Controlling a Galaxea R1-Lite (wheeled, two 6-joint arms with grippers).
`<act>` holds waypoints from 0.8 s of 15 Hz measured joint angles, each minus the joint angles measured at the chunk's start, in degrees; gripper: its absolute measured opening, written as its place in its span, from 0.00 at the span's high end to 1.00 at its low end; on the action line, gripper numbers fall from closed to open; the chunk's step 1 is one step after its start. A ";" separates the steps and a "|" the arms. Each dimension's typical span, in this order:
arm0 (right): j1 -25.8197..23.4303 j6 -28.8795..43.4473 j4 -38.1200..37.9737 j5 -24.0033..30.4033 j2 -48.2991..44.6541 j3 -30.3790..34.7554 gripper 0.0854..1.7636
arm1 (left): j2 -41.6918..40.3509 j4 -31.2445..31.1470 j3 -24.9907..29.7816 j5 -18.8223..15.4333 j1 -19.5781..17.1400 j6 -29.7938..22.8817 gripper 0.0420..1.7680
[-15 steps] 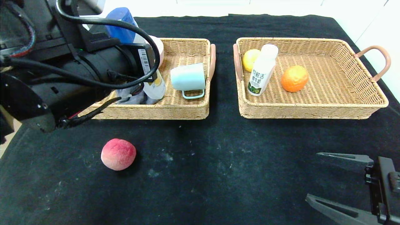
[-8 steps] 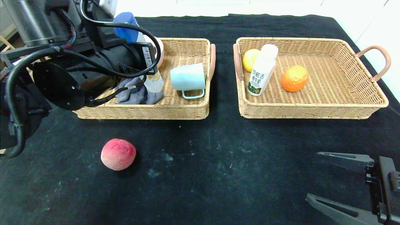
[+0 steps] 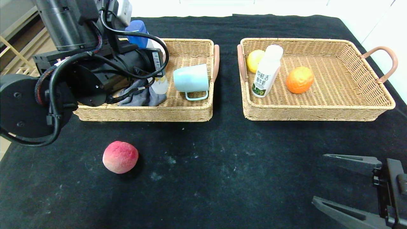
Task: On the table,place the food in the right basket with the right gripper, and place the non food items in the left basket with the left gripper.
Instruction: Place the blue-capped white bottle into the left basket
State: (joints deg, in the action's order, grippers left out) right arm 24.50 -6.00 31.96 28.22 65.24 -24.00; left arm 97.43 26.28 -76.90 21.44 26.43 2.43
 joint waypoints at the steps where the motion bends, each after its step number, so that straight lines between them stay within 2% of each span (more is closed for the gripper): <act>1: 0.00 -0.01 0.04 0.02 0.00 0.00 0.03 | 0.41 0.10 -0.13 0.00 -0.09 -0.01 0.65; 12: -0.02 0.00 0.09 -0.02 -0.67 -0.20 0.03 | 4.36 0.61 -1.38 0.77 -0.13 -0.34 0.63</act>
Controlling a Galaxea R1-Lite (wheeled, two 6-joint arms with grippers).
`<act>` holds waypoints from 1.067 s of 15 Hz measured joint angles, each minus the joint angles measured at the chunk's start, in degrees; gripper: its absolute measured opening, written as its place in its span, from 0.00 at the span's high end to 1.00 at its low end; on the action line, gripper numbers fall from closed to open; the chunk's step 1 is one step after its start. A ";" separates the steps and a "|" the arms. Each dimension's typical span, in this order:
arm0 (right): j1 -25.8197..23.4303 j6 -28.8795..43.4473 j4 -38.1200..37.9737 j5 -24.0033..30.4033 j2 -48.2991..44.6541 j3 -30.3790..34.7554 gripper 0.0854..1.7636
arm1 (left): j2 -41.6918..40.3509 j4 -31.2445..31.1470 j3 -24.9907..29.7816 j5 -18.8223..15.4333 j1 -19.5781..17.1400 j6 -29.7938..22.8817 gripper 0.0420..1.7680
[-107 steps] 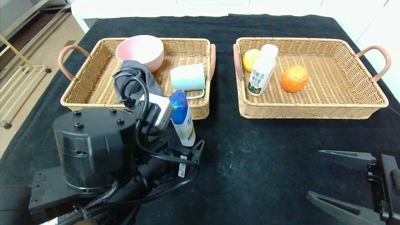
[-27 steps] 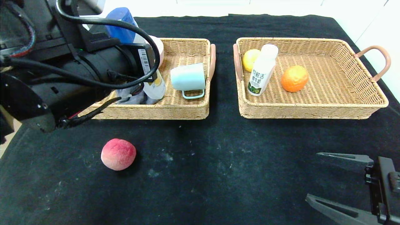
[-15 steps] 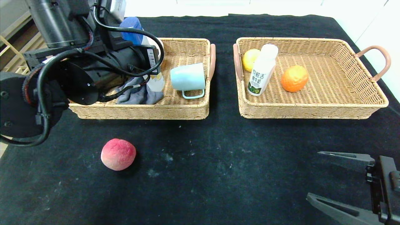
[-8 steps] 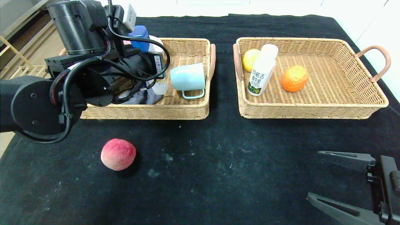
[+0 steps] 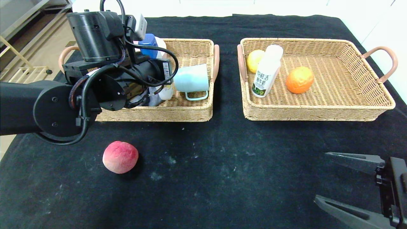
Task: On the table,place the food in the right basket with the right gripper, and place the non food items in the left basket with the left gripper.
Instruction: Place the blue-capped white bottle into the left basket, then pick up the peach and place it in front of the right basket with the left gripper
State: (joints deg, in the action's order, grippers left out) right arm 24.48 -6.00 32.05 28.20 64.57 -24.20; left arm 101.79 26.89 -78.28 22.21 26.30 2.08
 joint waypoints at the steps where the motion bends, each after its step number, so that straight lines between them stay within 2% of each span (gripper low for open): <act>1: 0.00 0.02 0.00 0.00 -0.02 0.02 0.03 | 0.02 0.11 0.00 0.05 0.02 0.00 0.56; 4: 0.00 0.07 0.00 0.00 -0.02 0.13 0.03 | -0.02 -0.16 0.09 0.13 0.05 0.00 0.39; 8: 0.02 0.05 0.02 0.02 0.09 0.20 0.03 | -0.50 -0.38 0.44 0.17 0.16 0.00 0.25; 13: 0.02 0.07 0.00 0.02 0.04 0.20 0.03 | -3.04 -2.06 2.28 0.24 1.29 0.11 0.15; 16: 0.02 0.10 0.00 0.00 0.00 0.20 0.03 | -6.75 -5.36 4.49 0.16 2.62 0.06 0.11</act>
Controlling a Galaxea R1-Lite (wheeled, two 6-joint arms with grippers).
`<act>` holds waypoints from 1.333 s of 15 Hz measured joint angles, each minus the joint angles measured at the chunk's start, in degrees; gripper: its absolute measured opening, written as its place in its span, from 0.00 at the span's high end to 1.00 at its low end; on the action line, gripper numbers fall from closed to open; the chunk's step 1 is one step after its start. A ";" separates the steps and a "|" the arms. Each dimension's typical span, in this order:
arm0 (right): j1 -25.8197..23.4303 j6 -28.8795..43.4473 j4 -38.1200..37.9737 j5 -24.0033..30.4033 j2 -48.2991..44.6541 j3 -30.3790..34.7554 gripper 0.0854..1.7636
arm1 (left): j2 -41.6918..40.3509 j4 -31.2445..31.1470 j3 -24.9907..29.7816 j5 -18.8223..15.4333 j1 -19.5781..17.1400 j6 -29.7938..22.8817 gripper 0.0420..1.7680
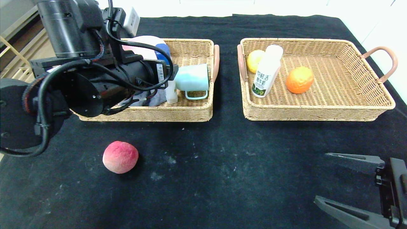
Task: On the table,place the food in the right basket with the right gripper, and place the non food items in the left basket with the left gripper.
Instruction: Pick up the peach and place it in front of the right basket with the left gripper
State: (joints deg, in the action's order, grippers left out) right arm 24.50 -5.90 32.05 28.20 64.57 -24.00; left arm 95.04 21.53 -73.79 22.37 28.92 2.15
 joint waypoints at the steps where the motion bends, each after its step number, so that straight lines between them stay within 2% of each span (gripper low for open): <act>1: 0.00 0.00 0.00 0.00 -0.05 0.00 0.03 | -1.46 -1.02 0.98 0.00 0.35 -0.02 0.10; 7: 0.00 -0.10 0.00 0.00 -0.13 0.00 0.03 | -10.69 -10.76 5.41 1.22 2.30 -0.02 0.06; 10: 0.00 -0.10 -0.02 0.00 -0.24 0.05 0.03 | -15.02 -19.93 5.68 2.74 2.43 -1.33 0.05; 15: 0.00 -0.11 -0.07 0.07 -0.38 0.16 0.03 | -21.42 -38.62 5.18 2.99 2.22 -4.73 0.04; 17: 0.07 -0.11 -0.09 0.09 -0.35 0.24 0.03 | -23.10 -42.00 5.52 1.02 2.22 -8.27 0.04; 20: 0.09 -0.11 -0.09 0.11 -0.30 0.30 0.03 | -25.48 -42.74 8.52 -3.88 1.62 -9.22 0.04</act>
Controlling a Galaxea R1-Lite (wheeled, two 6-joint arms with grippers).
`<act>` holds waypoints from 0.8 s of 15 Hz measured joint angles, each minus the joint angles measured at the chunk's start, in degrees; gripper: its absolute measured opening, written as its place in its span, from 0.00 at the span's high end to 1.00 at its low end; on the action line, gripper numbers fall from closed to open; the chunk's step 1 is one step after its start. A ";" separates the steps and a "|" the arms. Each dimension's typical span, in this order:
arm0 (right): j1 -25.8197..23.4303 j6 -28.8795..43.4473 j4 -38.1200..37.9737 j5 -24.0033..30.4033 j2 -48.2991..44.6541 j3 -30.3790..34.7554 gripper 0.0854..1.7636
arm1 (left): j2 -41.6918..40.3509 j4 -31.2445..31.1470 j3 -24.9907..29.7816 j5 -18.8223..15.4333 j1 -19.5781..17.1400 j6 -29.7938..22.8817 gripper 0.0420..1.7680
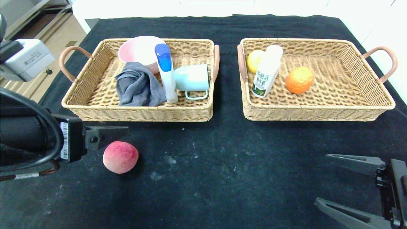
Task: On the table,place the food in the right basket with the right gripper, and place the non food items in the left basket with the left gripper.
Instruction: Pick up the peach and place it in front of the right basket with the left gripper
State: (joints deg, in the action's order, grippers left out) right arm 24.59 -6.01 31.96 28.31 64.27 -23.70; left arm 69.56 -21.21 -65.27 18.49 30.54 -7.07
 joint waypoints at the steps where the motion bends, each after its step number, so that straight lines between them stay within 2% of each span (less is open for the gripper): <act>1: 0.00 0.00 -0.02 0.00 0.01 0.02 0.03 | -0.57 -0.54 1.07 -0.37 -0.11 -0.17 0.04; 4: 0.00 0.01 0.00 -0.02 0.06 0.06 0.03 | -0.85 -3.51 2.57 -0.98 -0.35 -2.74 0.04; 7: 0.00 0.01 0.00 -0.02 0.06 0.06 0.03 | 0.41 -3.86 4.05 -1.88 -1.11 -3.45 0.04; 10: -0.01 -0.02 -0.02 0.00 0.01 0.06 0.03 | 2.85 -3.51 5.42 -2.71 -4.17 -3.45 0.04; 12: -0.01 0.00 -0.02 -0.02 0.00 0.06 0.03 | 4.45 -3.40 6.21 -5.38 -6.14 -3.54 0.04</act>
State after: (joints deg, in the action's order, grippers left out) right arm 24.58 -6.01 31.94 28.28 64.27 -23.64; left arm 74.01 -24.61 -59.06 13.12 24.39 -10.61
